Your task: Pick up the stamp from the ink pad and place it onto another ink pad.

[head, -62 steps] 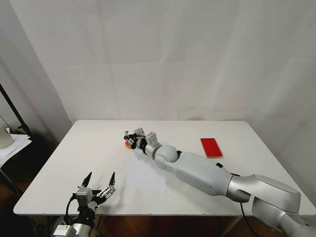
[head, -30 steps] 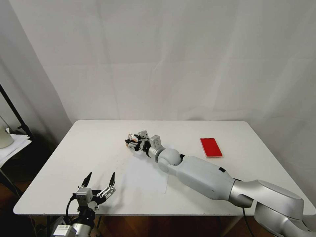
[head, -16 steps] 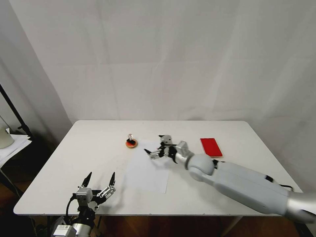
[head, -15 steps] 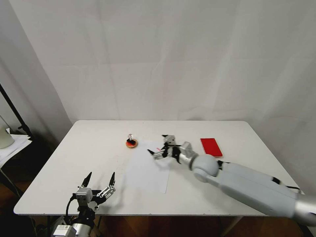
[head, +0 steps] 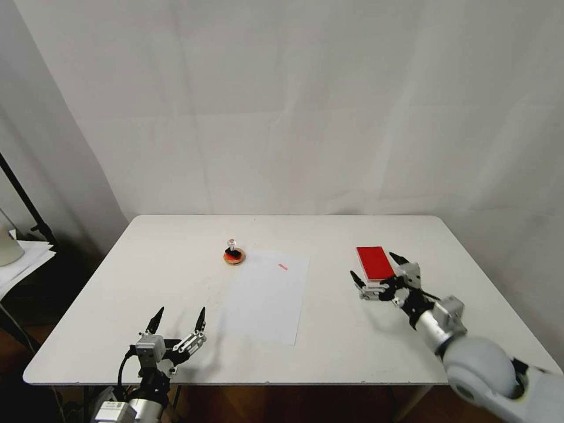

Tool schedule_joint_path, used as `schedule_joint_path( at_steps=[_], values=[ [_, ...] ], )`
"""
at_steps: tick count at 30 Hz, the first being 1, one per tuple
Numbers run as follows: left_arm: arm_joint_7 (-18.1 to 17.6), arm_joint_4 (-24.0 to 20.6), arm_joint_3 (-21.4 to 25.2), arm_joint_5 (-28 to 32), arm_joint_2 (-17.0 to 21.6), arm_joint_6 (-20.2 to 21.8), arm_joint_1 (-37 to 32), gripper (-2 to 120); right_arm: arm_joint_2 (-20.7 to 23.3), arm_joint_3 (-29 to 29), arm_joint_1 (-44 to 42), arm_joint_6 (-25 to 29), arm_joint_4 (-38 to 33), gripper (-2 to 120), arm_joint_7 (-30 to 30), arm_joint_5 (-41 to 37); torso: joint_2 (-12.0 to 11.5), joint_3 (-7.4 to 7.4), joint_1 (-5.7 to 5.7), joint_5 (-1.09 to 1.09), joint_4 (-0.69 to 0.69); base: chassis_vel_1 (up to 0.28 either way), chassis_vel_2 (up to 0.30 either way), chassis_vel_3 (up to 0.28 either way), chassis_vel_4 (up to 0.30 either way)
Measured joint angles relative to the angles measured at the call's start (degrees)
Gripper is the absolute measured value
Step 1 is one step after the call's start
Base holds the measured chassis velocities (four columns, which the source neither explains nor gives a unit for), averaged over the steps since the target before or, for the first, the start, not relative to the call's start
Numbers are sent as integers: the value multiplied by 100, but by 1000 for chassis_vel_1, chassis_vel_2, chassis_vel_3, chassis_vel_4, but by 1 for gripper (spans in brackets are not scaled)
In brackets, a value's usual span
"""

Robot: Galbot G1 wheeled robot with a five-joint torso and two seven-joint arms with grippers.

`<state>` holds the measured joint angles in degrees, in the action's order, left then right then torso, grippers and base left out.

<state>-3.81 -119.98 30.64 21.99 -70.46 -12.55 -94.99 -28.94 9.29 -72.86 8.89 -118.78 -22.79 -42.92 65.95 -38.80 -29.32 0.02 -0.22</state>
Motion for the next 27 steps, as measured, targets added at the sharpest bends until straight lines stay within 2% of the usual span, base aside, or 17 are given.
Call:
schedule_joint_path(
  at_steps=[2,3,4,6,9,10,14,17,19,27],
  values=[
    [0,0,0,0,0,0,1,100,-280,670,-773,48,-98,101,-7,240,0,0,0,3,0,0,0,0,0],
    [1,0,0,0,0,0,1,100,-503,1041,-1167,89,-135,100,-4,452,1,0,0,-6,-1,0,0,0,0],
    [1,0,0,0,0,0,1,100,-503,1041,-1167,89,-135,100,-4,452,1,0,0,-6,-1,0,0,0,0],
    [0,0,0,0,0,0,-1,100,-844,1448,-1652,194,-134,100,30,818,0,0,0,1,2,0,0,0,0],
    [0,0,0,0,0,0,0,100,-1457,1841,-2255,348,-83,100,131,1236,0,0,0,-3,-1,0,0,0,0],
    [0,0,0,0,0,0,0,100,-1457,1841,-2255,348,-83,100,131,1236,0,0,0,-3,-1,0,0,0,0],
    [0,0,0,0,0,0,0,100,-2139,1991,-2567,458,-82,100,184,1486,0,0,0,-3,0,0,0,0,0],
    [0,0,0,0,0,0,0,100,-2273,1990,-2604,509,-72,100,227,1542,0,-1,0,-2,1,0,0,0,0],
    [0,0,0,0,0,0,0,100,-2565,1969,-2745,700,-22,100,438,1691,0,-1,-1,-3,1,0,0,0,0],
    [0,0,0,0,0,0,0,100,-2731,2053,-2774,876,12,100,584,2003,0,-1,-1,-2,1,0,0,0,0]
  ],
)
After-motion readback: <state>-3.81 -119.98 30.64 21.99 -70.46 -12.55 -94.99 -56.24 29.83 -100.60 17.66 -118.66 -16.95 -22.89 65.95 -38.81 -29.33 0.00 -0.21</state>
